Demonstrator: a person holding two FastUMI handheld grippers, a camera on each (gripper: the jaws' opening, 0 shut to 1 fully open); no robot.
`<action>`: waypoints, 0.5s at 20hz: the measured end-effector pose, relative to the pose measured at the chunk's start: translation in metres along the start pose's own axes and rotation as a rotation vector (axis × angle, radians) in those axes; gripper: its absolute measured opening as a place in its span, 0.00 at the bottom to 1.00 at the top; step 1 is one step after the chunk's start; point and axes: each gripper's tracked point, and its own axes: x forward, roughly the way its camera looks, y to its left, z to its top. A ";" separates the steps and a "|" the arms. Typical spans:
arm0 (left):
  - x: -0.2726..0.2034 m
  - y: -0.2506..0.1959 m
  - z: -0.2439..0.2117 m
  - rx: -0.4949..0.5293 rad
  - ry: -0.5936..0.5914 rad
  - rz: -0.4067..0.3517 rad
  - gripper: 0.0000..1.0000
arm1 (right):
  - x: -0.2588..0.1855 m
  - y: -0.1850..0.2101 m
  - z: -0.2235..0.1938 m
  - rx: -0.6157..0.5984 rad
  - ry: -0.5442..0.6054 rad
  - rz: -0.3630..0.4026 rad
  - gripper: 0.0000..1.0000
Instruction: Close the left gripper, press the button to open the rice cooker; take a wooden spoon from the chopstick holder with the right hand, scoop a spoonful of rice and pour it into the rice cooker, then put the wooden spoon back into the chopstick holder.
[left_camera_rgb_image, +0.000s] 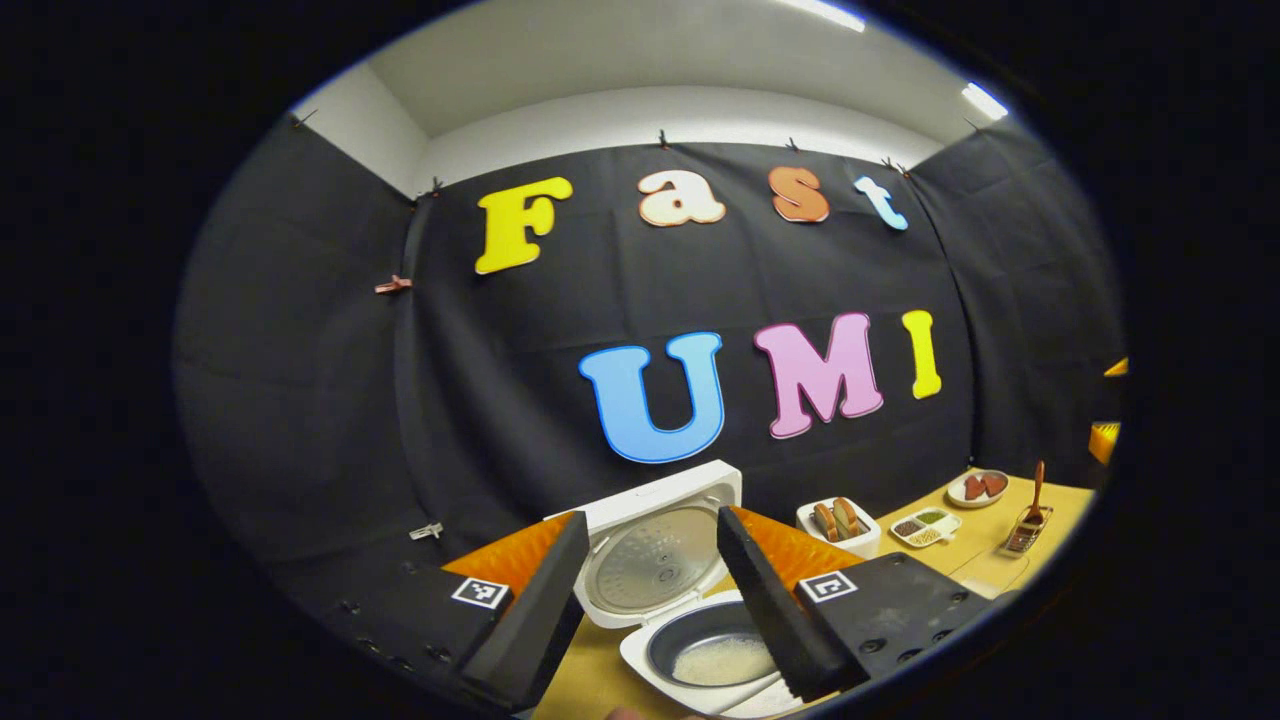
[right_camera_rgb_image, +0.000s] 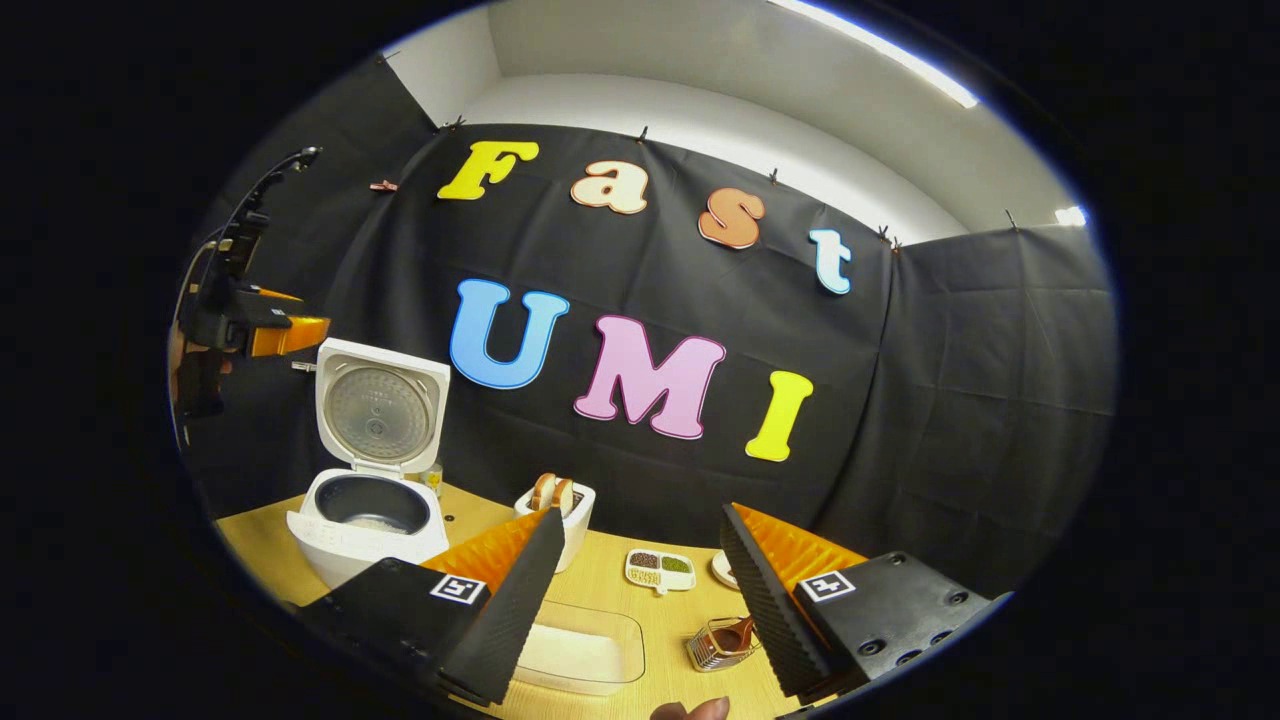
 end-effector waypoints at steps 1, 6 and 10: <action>-0.008 0.001 0.001 -0.018 -0.008 0.008 0.93 | 0.001 -0.001 0.002 -0.001 -0.005 0.000 0.97; -0.049 0.001 0.005 -0.055 -0.019 0.028 0.97 | 0.008 -0.012 0.010 0.005 -0.036 -0.002 0.97; -0.076 -0.005 0.008 -0.071 -0.017 0.053 0.97 | 0.012 -0.028 0.010 0.011 -0.053 -0.004 0.97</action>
